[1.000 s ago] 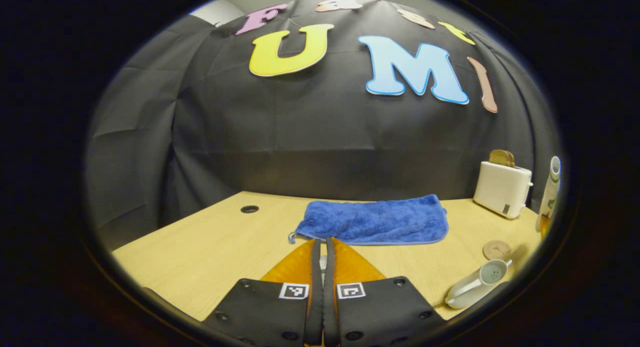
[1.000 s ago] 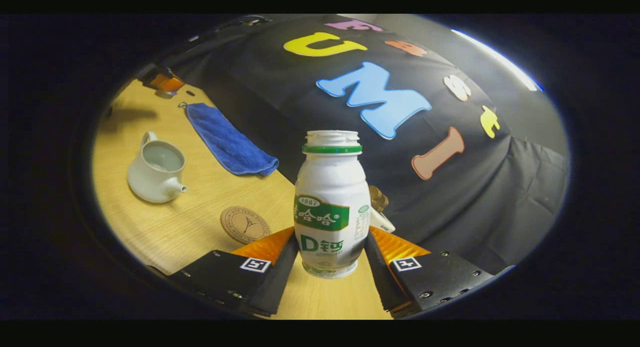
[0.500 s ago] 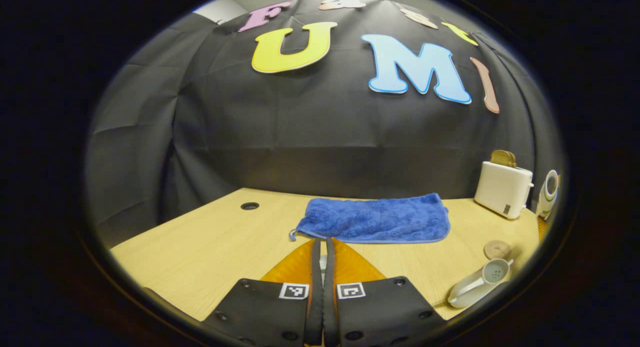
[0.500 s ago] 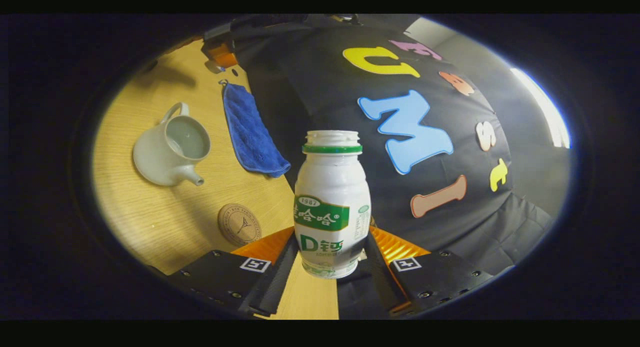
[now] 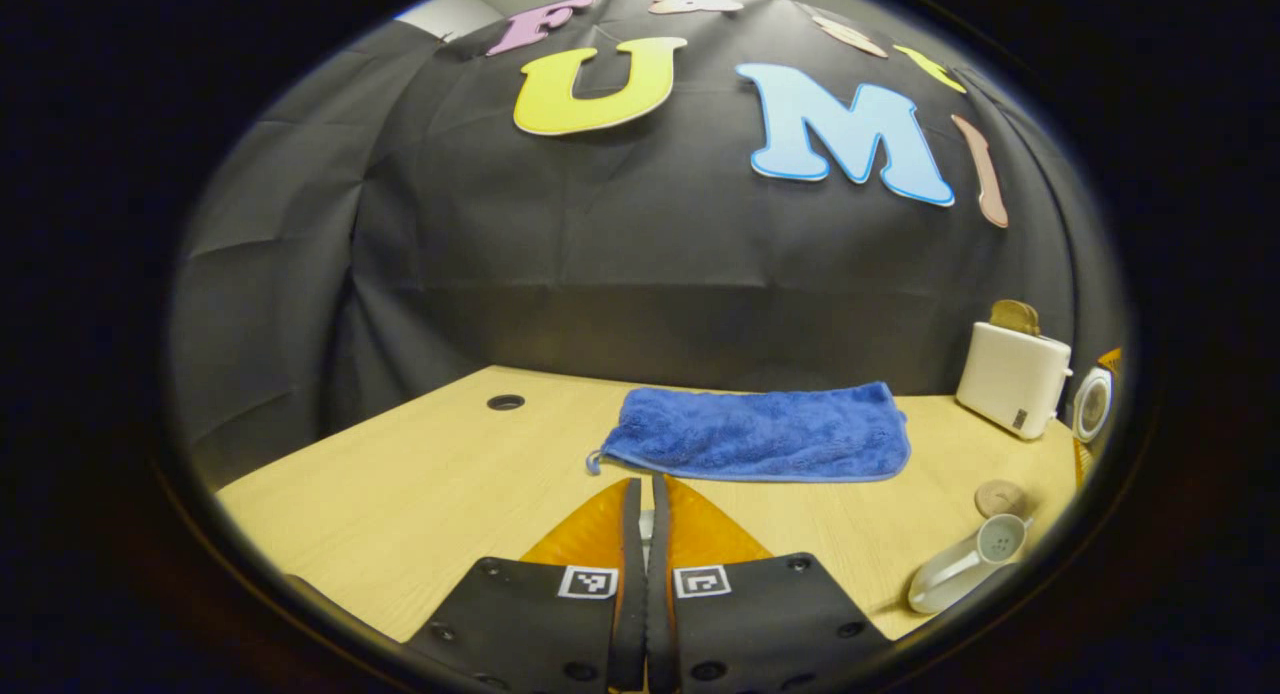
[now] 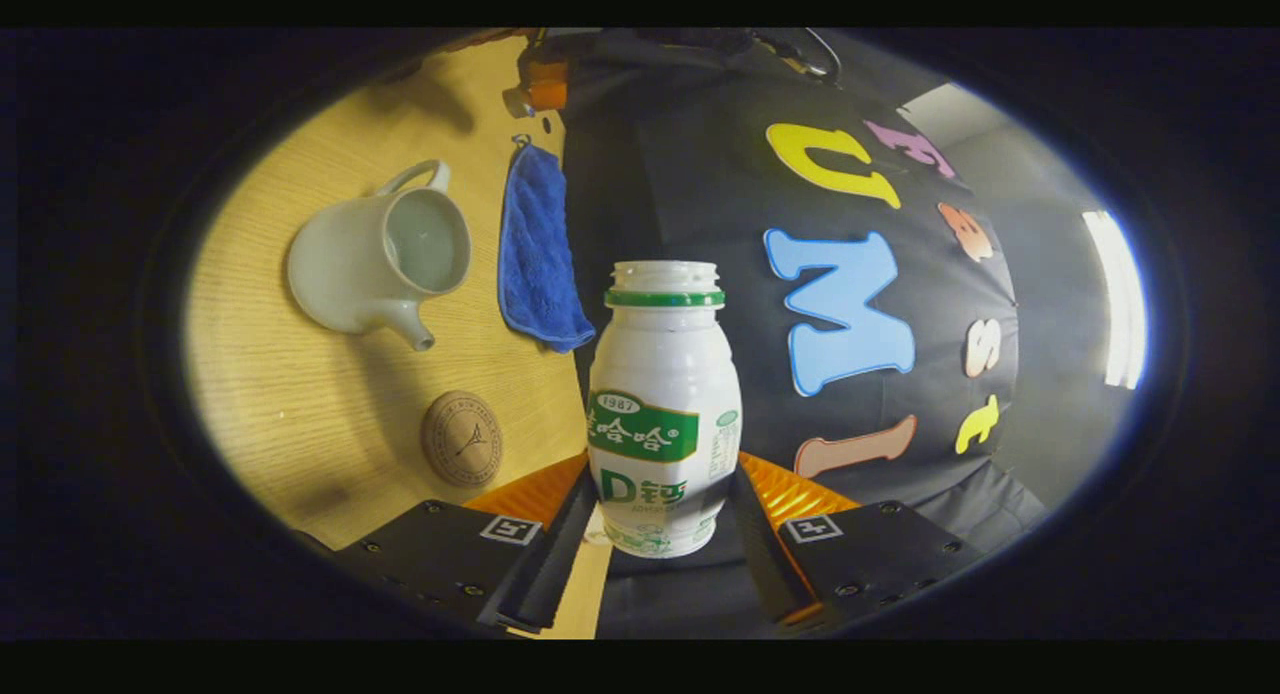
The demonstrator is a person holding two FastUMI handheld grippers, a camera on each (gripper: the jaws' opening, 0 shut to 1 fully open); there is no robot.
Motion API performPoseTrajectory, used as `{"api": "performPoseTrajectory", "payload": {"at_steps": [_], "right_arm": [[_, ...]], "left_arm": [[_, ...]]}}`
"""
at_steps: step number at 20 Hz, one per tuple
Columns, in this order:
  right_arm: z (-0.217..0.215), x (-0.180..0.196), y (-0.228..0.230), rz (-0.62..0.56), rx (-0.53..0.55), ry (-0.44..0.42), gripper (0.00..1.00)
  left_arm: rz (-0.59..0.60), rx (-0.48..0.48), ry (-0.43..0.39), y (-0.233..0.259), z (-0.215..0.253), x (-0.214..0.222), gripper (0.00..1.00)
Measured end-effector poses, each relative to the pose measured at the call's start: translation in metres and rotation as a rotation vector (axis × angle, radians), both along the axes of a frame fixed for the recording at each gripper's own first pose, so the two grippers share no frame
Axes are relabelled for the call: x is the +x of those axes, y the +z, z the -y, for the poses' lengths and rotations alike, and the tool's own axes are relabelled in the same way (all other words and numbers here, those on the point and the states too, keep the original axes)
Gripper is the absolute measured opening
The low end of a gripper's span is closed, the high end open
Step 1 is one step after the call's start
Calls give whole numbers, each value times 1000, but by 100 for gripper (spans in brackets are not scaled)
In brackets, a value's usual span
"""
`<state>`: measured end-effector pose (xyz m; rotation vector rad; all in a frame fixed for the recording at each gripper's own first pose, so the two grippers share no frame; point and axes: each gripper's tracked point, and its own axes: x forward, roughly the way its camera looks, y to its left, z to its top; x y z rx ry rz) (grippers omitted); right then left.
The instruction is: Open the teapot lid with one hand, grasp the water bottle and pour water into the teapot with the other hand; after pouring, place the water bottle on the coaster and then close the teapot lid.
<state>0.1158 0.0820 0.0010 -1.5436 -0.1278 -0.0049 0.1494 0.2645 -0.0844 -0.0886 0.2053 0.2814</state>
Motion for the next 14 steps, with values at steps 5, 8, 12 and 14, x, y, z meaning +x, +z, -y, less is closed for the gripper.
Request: {"api": "performPoseTrajectory", "payload": {"at_steps": [5,8,12,14], "right_arm": [[-9,4,1,18,-87,21,74],[-14,4,0,23,-137,34,74],[-15,5,1,37,-202,39,74],[-16,5,-1,42,-232,37,73]], "left_arm": [[2,4,10,1,-5,-2,7],[4,-10,15,1,-9,-2,6],[3,-23,21,-1,-12,-2,10],[1,-27,23,-2,-13,-4,6]]}}
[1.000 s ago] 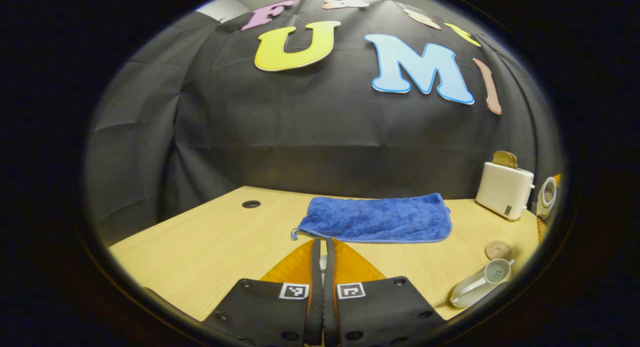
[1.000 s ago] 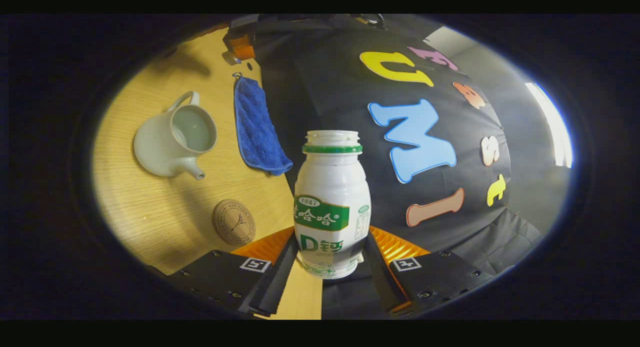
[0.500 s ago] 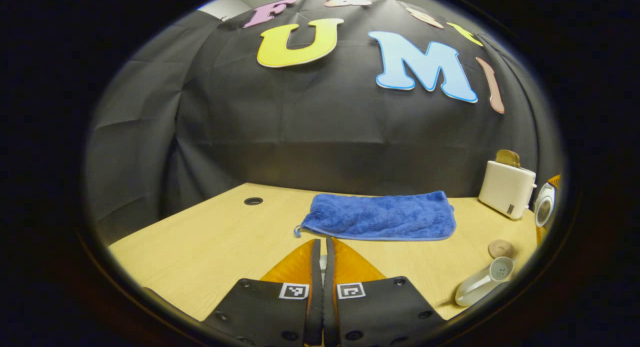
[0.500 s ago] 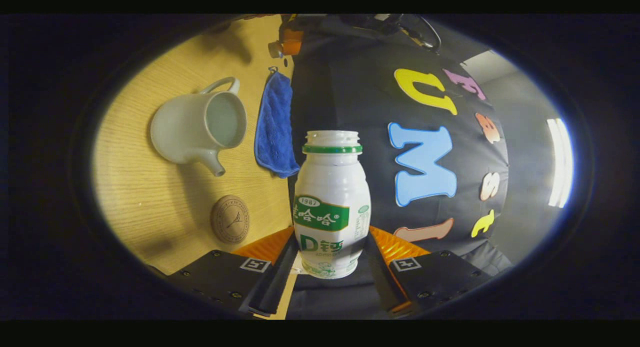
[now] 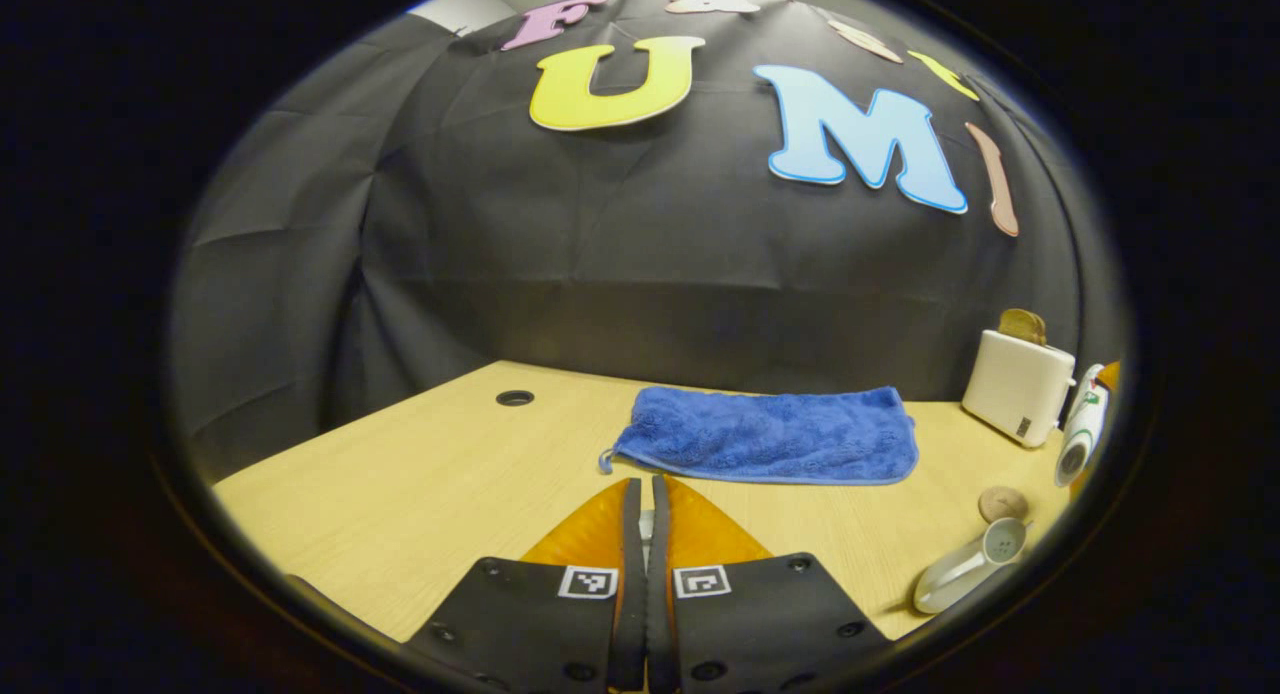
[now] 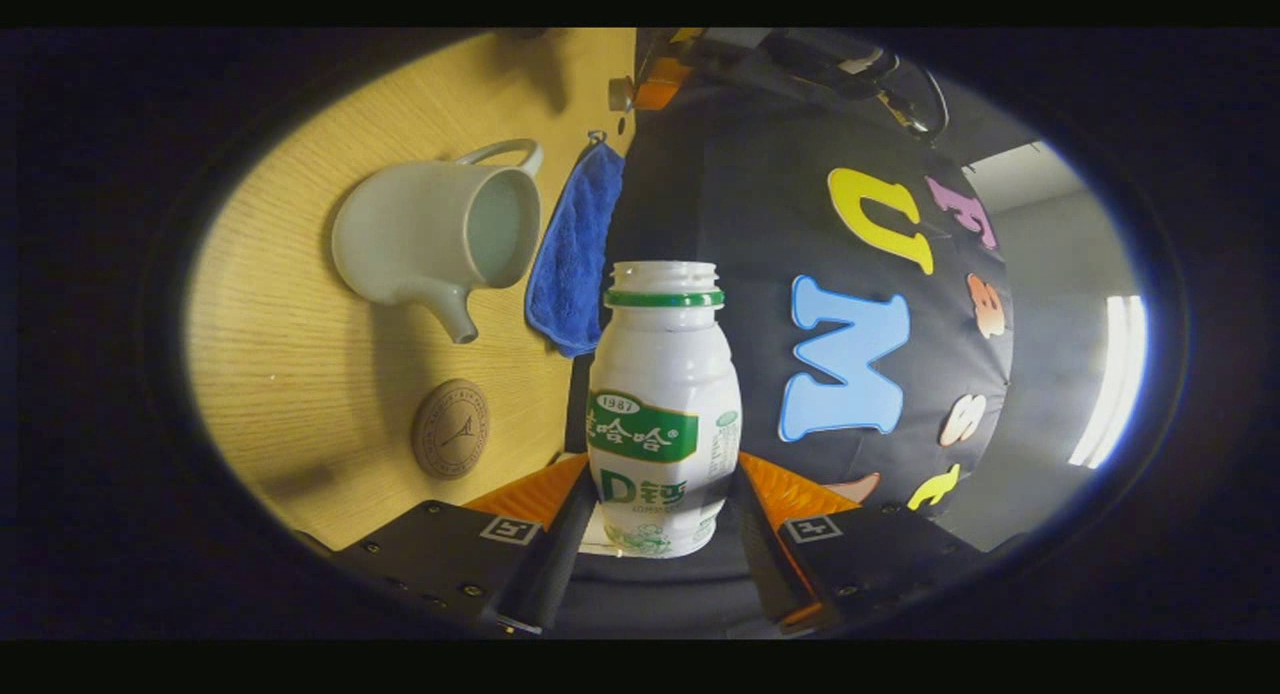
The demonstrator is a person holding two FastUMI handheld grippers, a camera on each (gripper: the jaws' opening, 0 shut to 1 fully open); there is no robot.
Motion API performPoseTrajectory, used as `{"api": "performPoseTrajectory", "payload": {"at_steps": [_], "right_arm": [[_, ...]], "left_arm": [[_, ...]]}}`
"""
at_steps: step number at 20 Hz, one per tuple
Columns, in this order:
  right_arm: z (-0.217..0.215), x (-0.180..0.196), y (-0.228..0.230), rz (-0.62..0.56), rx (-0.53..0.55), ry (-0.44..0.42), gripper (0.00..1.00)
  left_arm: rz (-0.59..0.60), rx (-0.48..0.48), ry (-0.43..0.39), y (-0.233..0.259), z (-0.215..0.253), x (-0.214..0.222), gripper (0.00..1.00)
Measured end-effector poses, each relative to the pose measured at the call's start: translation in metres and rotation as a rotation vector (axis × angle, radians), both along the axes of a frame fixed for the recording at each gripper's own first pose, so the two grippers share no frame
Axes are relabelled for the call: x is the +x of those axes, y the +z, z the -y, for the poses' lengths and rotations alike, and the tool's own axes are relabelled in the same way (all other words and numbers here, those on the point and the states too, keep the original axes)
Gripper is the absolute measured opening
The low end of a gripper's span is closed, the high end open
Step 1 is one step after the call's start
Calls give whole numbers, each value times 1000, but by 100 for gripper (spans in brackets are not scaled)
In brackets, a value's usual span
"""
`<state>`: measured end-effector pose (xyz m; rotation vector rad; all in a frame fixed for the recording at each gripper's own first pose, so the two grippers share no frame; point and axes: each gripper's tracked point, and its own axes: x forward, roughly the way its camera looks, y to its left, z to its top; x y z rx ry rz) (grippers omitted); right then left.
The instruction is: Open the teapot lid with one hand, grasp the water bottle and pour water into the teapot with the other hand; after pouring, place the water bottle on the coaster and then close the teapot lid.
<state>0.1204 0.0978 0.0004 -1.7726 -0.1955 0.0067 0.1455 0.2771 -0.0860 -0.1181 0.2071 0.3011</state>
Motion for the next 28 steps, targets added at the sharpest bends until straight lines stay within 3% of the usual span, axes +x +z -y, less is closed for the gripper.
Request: {"api": "performPoseTrajectory", "payload": {"at_steps": [23,24,28], "right_arm": [[-10,-4,11,61,-163,30,74],[-11,-5,12,64,-171,32,74],[-12,-3,18,85,-204,41,73]], "left_arm": [[-15,-22,-3,-7,0,0,7],[-14,-23,-3,-6,-1,1,10],[-18,-24,-3,-8,0,1,7]]}}
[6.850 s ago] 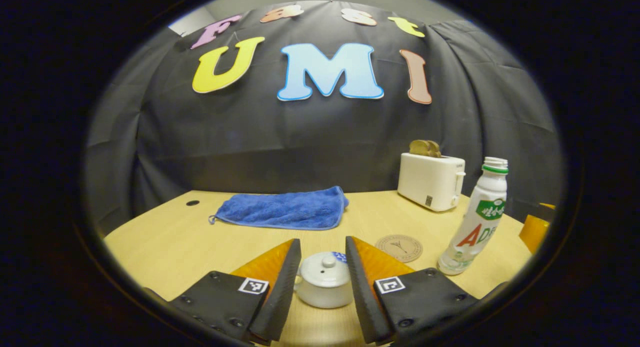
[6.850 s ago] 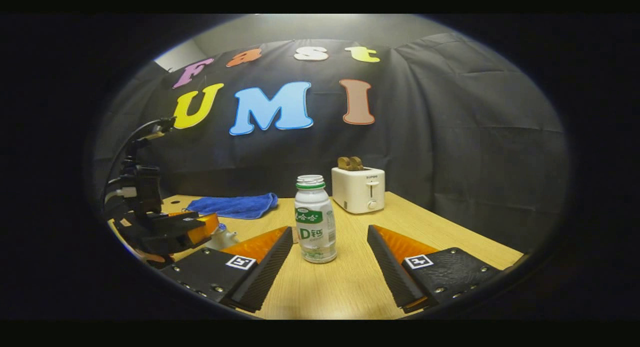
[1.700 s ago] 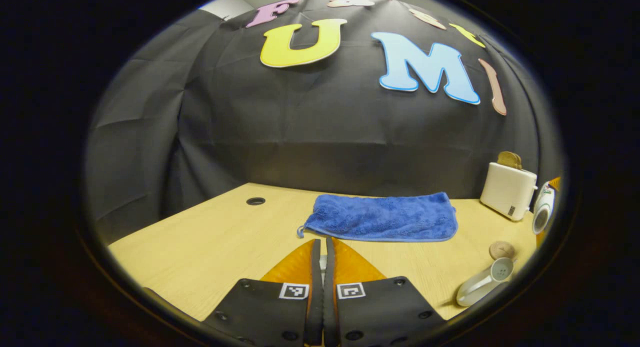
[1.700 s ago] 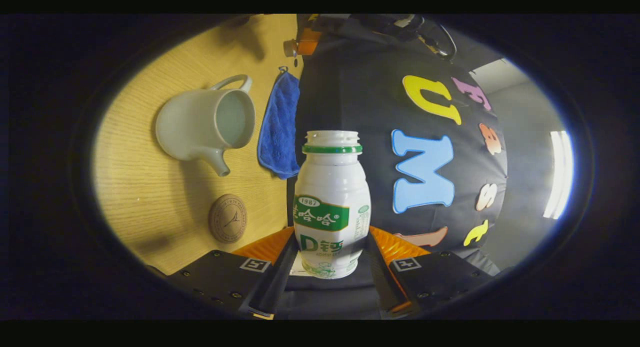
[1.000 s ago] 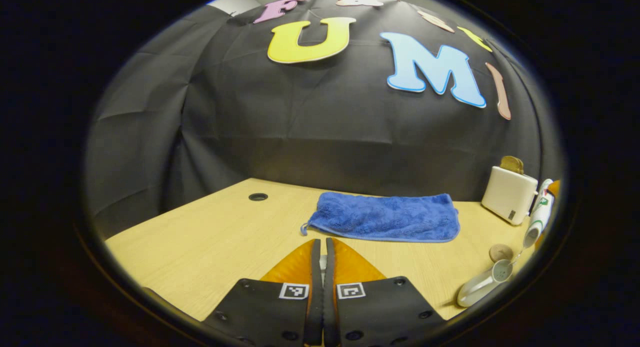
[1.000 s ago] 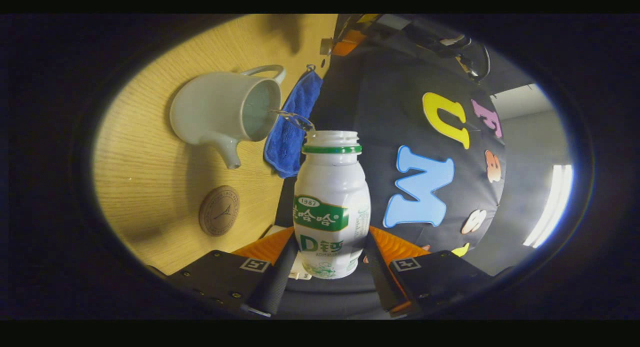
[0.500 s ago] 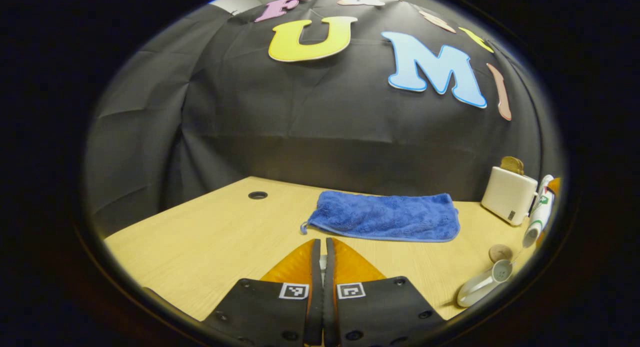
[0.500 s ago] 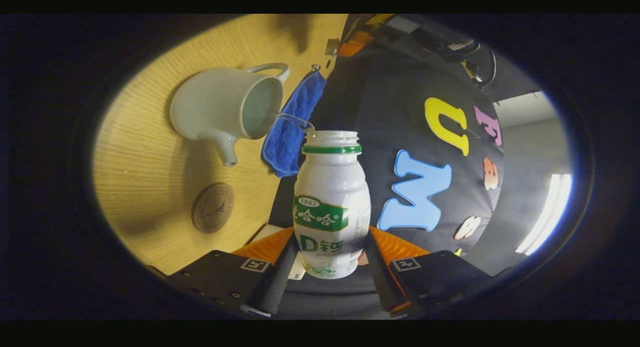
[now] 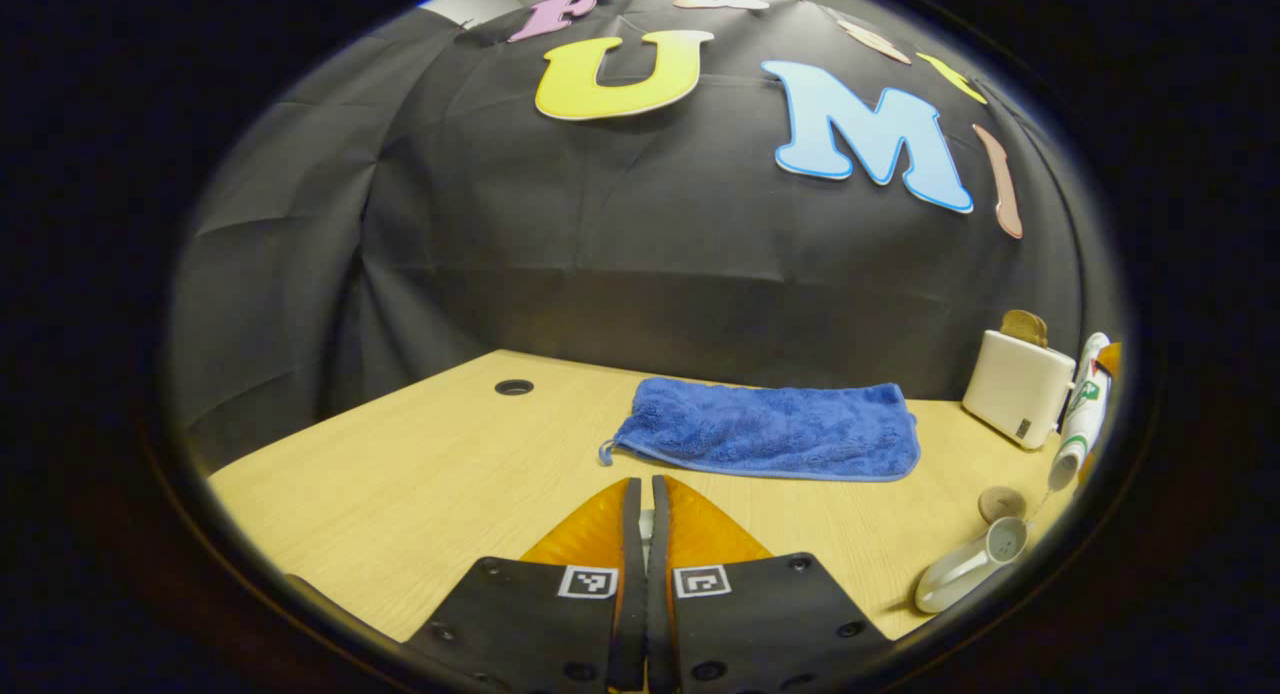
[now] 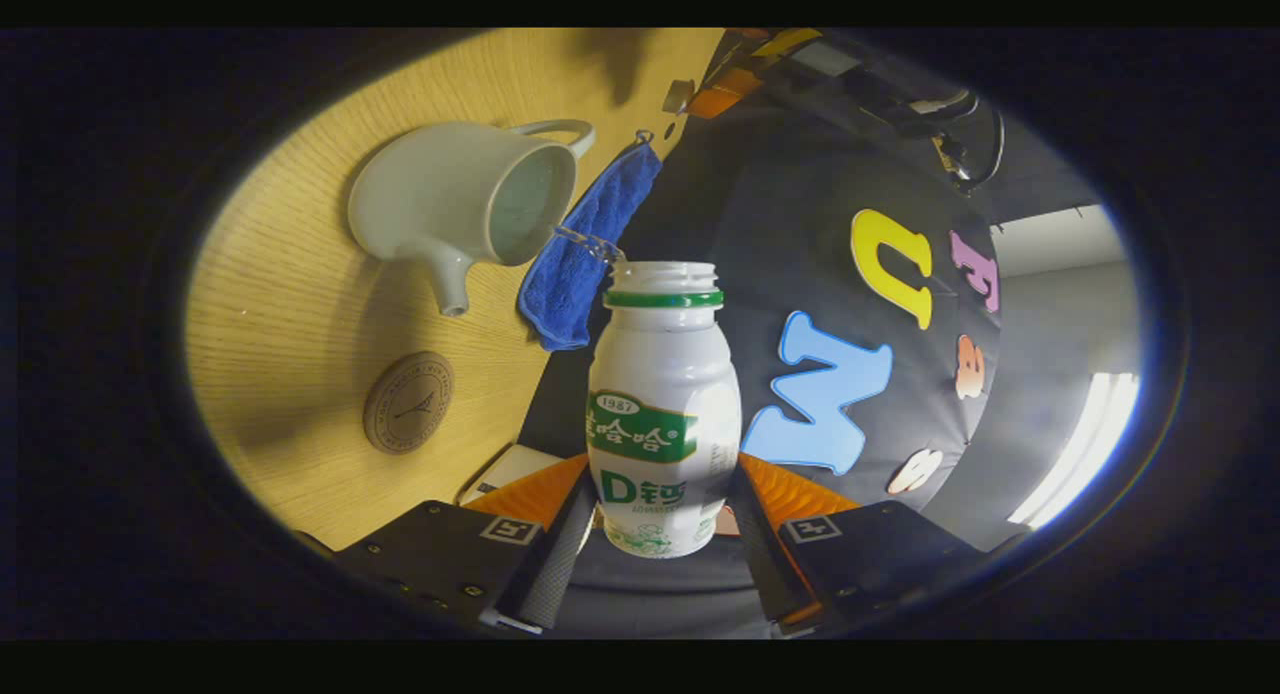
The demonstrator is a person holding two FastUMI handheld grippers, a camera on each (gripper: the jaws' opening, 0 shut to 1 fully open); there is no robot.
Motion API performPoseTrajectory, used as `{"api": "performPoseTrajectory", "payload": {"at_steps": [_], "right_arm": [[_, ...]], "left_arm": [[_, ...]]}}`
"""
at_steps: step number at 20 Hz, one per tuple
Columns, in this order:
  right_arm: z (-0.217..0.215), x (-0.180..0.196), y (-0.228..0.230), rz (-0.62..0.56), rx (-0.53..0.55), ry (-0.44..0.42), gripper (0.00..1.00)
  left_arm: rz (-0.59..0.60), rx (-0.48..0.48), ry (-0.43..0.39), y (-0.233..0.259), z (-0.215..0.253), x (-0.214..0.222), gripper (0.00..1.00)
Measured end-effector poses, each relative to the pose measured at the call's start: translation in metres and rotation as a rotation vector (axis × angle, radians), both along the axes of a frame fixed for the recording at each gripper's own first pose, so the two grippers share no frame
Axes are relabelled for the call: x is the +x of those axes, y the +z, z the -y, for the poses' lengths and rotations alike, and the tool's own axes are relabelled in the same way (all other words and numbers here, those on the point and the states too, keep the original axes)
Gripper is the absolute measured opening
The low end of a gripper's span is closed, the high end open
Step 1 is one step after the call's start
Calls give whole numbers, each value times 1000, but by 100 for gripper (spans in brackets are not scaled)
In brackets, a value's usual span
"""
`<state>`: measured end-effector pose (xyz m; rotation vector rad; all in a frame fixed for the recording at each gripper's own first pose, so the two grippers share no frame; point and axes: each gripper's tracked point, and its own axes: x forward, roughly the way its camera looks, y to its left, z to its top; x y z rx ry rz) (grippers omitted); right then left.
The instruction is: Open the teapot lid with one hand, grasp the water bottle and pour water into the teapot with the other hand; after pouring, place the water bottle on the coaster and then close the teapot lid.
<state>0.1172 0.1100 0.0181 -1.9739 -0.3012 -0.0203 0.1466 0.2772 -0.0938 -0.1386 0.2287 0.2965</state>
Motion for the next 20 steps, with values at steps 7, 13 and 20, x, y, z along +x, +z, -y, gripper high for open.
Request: {"api": "performPoseTrajectory", "payload": {"at_steps": [7,13,20], "right_arm": [[-4,0,4,11,-48,21,73],[-8,0,7,19,-88,38,74],[-14,1,11,31,-126,51,73]], "left_arm": [[-4,-1,-4,-2,2,-1,10],[-8,-1,-5,-2,1,-1,10],[-9,-2,-6,-3,1,0,7]]}}
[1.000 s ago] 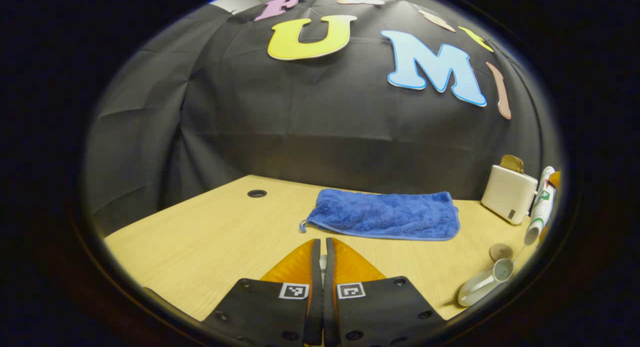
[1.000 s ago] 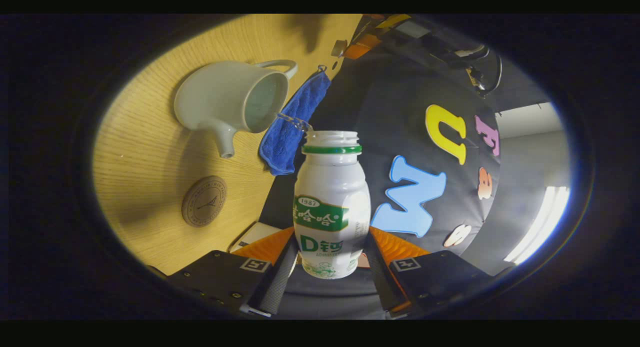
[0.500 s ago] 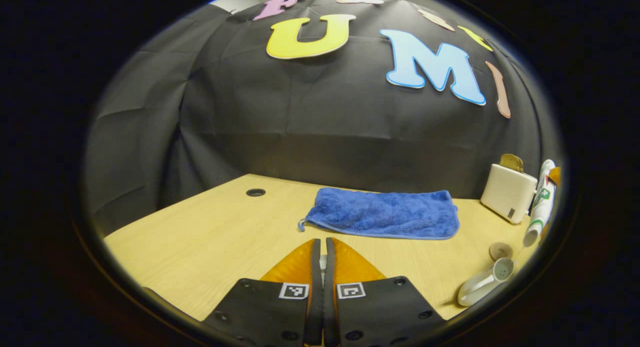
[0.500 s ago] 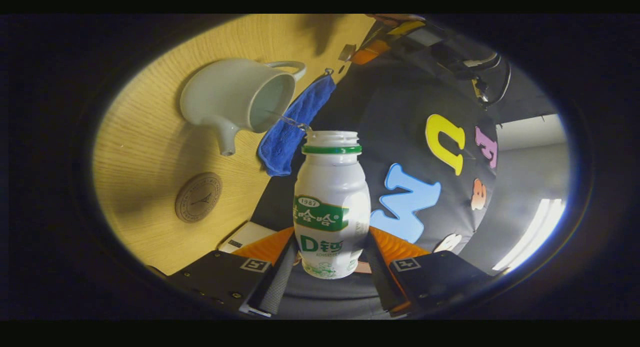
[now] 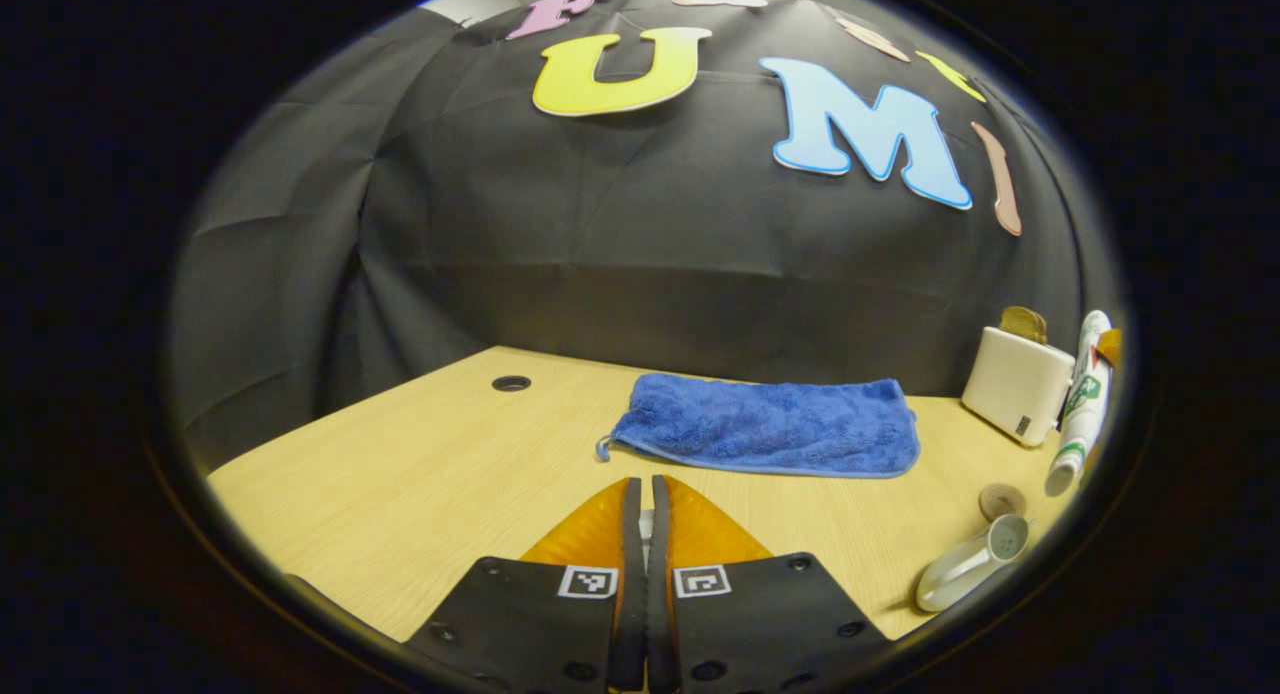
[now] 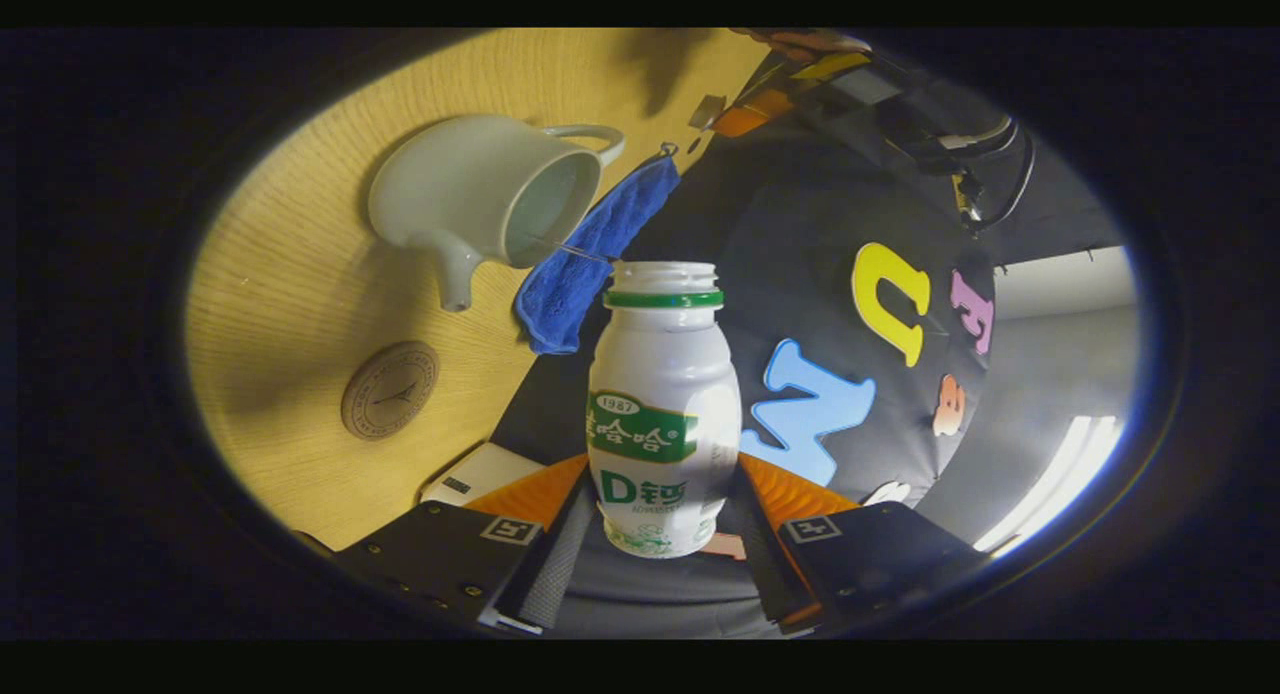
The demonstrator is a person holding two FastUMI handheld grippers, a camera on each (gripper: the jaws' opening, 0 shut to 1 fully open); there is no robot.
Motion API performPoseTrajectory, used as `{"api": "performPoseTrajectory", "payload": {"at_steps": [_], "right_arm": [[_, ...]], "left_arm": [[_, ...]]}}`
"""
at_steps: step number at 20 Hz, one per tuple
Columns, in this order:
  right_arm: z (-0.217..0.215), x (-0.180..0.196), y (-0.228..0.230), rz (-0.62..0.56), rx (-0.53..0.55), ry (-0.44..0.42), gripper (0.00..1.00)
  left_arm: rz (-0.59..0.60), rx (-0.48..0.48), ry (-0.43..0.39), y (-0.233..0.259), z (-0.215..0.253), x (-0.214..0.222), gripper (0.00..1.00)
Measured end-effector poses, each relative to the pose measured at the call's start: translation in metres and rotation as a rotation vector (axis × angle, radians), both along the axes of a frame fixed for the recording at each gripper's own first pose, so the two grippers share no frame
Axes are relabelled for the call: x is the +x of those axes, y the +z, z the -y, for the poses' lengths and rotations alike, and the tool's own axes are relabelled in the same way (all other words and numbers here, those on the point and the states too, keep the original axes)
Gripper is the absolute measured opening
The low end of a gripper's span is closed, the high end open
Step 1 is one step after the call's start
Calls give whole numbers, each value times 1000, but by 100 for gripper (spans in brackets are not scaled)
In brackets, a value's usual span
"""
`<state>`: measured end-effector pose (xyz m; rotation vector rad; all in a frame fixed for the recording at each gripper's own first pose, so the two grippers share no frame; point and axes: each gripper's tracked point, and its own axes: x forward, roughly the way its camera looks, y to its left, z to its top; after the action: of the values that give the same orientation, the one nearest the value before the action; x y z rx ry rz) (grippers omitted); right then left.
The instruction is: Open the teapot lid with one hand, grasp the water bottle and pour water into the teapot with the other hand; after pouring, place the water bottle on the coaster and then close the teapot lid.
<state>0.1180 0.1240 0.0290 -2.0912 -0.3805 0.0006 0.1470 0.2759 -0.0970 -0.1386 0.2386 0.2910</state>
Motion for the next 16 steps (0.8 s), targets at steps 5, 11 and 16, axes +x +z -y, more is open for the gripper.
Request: {"api": "performPoseTrajectory", "payload": {"at_steps": [5,11,16], "right_arm": [[-4,-1,2,11,-16,15,73],[-8,-2,5,31,-29,34,73],[-11,-5,5,51,-55,45,73]], "left_arm": [[-3,0,-1,-1,0,0,10],[-6,0,-2,-3,1,0,7],[-9,-1,-5,-3,1,0,7]]}}
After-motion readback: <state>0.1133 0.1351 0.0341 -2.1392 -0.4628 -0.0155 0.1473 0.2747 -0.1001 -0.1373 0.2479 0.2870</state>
